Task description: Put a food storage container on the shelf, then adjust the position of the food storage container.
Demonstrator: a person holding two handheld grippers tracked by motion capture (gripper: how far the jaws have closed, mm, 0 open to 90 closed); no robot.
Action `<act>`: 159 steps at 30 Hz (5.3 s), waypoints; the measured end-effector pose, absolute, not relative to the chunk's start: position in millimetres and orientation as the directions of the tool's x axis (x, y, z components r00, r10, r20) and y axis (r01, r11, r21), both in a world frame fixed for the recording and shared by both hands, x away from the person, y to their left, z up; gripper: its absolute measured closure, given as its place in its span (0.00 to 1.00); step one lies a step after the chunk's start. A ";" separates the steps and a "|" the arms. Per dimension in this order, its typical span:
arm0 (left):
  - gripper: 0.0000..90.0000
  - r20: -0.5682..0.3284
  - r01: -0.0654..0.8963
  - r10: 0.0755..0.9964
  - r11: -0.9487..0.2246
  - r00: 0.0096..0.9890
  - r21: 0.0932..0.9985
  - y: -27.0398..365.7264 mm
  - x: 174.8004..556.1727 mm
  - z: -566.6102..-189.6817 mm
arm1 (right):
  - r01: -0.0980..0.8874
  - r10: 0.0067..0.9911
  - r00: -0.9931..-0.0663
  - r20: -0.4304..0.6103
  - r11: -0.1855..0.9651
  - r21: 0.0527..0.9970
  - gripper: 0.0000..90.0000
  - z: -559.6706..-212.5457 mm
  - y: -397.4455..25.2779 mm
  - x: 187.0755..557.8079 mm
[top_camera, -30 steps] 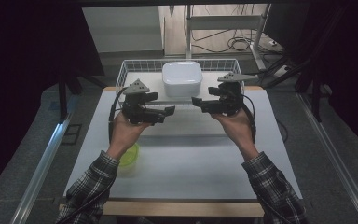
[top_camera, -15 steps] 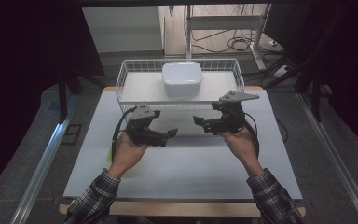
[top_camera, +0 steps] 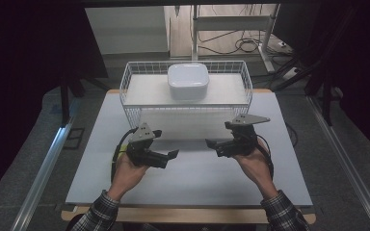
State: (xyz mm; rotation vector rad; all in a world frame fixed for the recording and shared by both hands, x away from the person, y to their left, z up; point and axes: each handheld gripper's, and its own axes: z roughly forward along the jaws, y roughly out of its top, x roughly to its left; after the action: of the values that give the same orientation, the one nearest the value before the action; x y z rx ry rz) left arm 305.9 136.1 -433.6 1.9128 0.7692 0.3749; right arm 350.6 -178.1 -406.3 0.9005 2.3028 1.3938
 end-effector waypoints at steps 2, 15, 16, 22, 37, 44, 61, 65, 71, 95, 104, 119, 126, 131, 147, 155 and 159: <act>0.08 -0.077 0.356 0.657 -0.302 0.750 0.884 138.2 303.3 -437.6 | 0.357 0.646 -0.760 0.069 0.327 0.875 0.01 -408.2 -180.5 347.7; 0.08 -0.067 0.352 0.651 -0.317 0.756 0.881 151.1 274.1 -463.3 | 0.389 0.645 -0.759 0.090 0.337 0.857 0.03 -437.9 -195.9 322.7; 0.08 -0.067 0.352 0.651 -0.317 0.756 0.881 151.1 274.1 -463.3 | 0.389 0.645 -0.759 0.090 0.337 0.857 0.03 -437.9 -195.9 322.7; 0.08 -0.051 0.372 0.696 -0.320 0.716 0.871 159.9 260.6 -477.7 | 0.389 0.652 -0.753 0.083 0.340 0.856 0.03 -451.4 -202.1 310.8; 0.09 -0.126 0.436 0.708 -0.275 0.695 0.857 171.6 241.2 -494.2 | 0.396 0.661 -0.748 0.058 0.374 0.839 0.03 -475.1 -209.7 288.7; 0.08 -0.088 0.434 0.700 -0.334 0.709 0.837 166.8 239.9 -502.3 | 0.439 0.670 -0.738 0.083 0.384 0.812 0.04 -486.0 -216.1 283.8; 0.87 -0.098 0.444 0.767 -0.258 0.634 0.858 210.0 252.0 -488.5 | 0.465 0.675 -0.732 0.090 0.400 0.790 0.06 -492.2 -213.1 286.4; 1.00 -0.124 0.455 0.791 -0.209 0.599 0.866 230.0 254.3 -489.0 | 0.468 0.673 -0.734 0.093 0.402 0.787 0.07 -493.2 -212.4 286.9; 1.00 -0.103 0.468 0.863 -0.164 0.494 0.868 262.2 255.5 -490.2 | 0.473 0.667 -0.739 0.093 0.416 0.777 0.08 -495.9 -210.4 287.6; 1.00 -0.126 0.629 0.948 -0.092 0.294 0.772 286.4 283.9 -519.1 | 0.485 0.657 -0.749 0.087 0.454 0.747 0.10 -501.7 -206.9 289.4; 1.00 -0.120 0.626 0.943 -0.107 0.309 0.773 271.0 285.0 -518.0 | 0.487 0.657 -0.750 0.080 0.466 0.738 0.10 -503.3 -205.9 290.0; 1.00 -0.123 0.617 0.900 -0.182 0.418 0.766 226.4 286.0 -516.5 | 0.489 0.659 -0.748 0.073 0.474 0.733 0.10 -504.2 -205.7 290.5; 1.00 -0.135 0.632 0.889 -0.197 0.437 0.750 220.0 287.7 -519.5 | 0.492 0.662 -0.746 0.075 0.471 0.733 0.10 -504.2 -206.9 290.9; 1.00 -0.174 0.650 0.865 -0.208 0.471 0.731 224.5 290.8 -526.2 | 0.492 0.662 -0.746 0.075 0.472 0.732 0.10 -504.4 -206.8 291.1; 1.00 -0.167 0.632 0.799 -0.309 0.578 0.711 198.0 298.8 -536.7 | 0.490 0.659 -0.749 0.067 0.483 0.726 0.10 -505.9 -205.2 291.4; 1.00 -0.154 0.613 0.769 -0.354 0.621 0.706 174.1 299.3 -538.3 | 0.490 0.658 -0.751 0.063 0.490 0.721 0.10 -506.8 -204.2 291.9; 1.00 -0.127 0.582 0.745 -0.389 0.655 0.714 159.8 298.0 -537.9 | 0.488 0.657 -0.752 0.062 0.491 0.721 0.10 -507.3 -203.7 291.9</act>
State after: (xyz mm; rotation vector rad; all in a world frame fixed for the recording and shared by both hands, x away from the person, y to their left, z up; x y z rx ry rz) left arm 298.0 159.8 -537.9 2.1111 1.0254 0.2740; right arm 291.9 -203.7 -507.3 0.9817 2.5145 1.1090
